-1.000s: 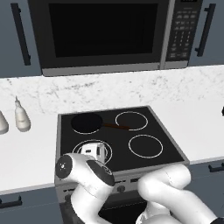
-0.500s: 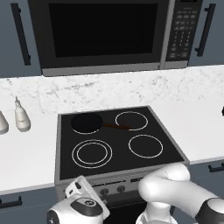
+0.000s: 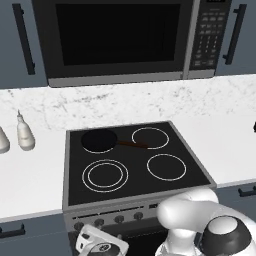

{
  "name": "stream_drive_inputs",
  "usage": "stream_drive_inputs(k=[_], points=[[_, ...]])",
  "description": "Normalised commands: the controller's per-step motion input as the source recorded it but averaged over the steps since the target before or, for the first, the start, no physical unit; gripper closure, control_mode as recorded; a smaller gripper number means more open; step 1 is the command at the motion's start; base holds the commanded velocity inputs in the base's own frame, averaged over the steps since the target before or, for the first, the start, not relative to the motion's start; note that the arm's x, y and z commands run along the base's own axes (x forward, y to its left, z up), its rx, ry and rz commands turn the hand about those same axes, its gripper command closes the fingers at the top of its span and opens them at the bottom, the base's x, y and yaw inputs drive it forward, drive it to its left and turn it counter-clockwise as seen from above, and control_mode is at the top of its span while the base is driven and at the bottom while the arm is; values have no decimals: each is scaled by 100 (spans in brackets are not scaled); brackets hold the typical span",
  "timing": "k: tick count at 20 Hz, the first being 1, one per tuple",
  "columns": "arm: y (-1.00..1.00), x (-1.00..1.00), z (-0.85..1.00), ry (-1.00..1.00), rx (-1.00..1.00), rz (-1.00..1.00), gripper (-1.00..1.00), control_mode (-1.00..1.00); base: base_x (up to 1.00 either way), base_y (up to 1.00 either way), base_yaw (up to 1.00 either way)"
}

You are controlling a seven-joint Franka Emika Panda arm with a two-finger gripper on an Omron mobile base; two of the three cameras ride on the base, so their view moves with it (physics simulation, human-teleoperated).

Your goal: Turn off the rear left burner of the stove.

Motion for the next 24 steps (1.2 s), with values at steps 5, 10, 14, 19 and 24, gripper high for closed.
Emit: stream_drive_inputs(k=[5, 10, 14, 19, 24], points=[[25, 61, -40, -5, -2, 3, -100, -100, 0, 0, 0], [19, 37, -19, -3, 0, 1, -100, -100, 0, 0, 0], [32, 0, -27, -3, -1, 2, -100, -100, 0, 0, 0], [2, 3, -5, -1, 0, 2, -100, -100, 0, 0, 0], [-14, 10, -11, -12, 0, 13, -100, -100, 0, 0, 0]])
